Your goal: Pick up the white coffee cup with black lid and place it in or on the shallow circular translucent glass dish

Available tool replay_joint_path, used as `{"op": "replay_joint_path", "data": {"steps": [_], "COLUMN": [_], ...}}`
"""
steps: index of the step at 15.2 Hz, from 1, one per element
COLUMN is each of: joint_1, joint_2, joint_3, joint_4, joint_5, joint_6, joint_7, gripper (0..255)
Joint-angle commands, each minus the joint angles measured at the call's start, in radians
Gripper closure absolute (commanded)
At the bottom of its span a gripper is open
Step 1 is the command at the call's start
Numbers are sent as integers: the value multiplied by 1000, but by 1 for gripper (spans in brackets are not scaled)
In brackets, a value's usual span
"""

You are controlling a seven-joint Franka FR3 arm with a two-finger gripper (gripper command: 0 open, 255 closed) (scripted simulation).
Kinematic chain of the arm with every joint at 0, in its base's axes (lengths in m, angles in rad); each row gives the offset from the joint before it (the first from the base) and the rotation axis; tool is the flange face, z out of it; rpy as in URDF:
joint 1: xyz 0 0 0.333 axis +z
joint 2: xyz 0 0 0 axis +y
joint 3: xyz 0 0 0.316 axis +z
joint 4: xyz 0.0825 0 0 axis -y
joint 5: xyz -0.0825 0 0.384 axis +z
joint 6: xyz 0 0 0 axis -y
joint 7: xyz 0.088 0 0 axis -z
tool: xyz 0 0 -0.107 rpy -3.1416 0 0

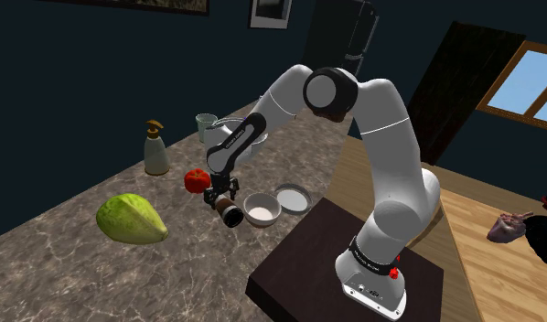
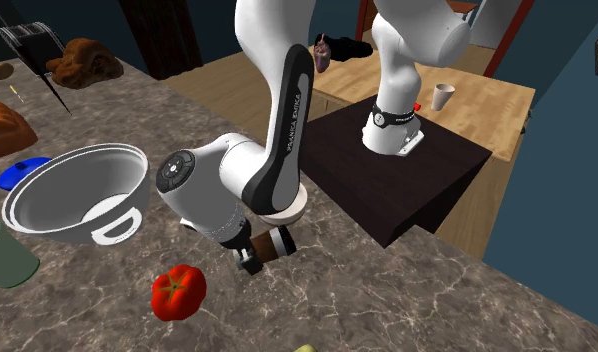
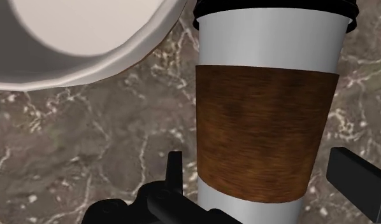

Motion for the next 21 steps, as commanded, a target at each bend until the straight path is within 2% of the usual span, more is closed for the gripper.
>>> {"op": "replay_joint_path", "data": {"steps": [1,3,4,13,21], "joint_1": [0,0,0,0,-14], "joint_2": [0,0,0,0,-94], "joint_3": [0,0,0,0,19], "joint_4": [0,0,0,0,-32], "joint_5": [0,0,0,0,19], "joint_6": [1,0,0,1,-61], "joint_7": [0,0,0,0,-8], "gripper": [0,0,255,255,255]}}
